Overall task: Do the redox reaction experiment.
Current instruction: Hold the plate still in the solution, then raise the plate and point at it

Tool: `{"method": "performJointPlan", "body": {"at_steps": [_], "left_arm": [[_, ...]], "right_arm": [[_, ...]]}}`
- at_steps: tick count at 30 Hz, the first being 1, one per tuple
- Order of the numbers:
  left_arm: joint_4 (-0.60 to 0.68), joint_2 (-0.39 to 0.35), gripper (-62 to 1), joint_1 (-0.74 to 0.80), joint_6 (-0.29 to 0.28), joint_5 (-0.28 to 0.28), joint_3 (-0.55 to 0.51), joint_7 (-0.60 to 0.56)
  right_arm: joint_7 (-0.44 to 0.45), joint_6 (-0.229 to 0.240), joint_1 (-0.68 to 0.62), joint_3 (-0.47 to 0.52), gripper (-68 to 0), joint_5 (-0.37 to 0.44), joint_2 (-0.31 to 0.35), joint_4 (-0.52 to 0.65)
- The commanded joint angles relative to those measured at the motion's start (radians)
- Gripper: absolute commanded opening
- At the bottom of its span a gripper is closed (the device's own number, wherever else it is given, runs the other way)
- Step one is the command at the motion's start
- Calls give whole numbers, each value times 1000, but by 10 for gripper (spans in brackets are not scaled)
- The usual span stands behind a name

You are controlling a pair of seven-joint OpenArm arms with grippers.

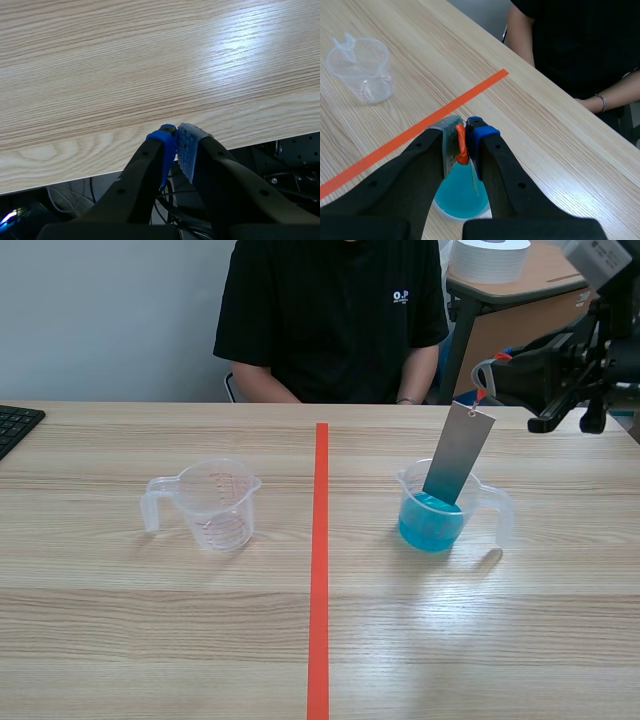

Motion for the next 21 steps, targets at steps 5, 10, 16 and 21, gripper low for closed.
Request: {"method": "performJointPlan", "body": {"at_steps": [5, 10, 16, 21], "left_arm": [[8, 0, -562, 11, -2, 0, 1, -13], [8, -1, -562, 15, -2, 0, 1, -14], [8, -13, -562, 44, -19, 4, 1, -23], [8, -48, -562, 66, -80, 4, 1, -24]], "right_arm": [[-65, 7, 17, 56, -660, 77, 14, 61], [-136, 7, 17, 95, -660, 150, 14, 105], [-221, 7, 17, 138, -660, 221, 14, 163], [-274, 7, 17, 174, -660, 261, 14, 208]]}}
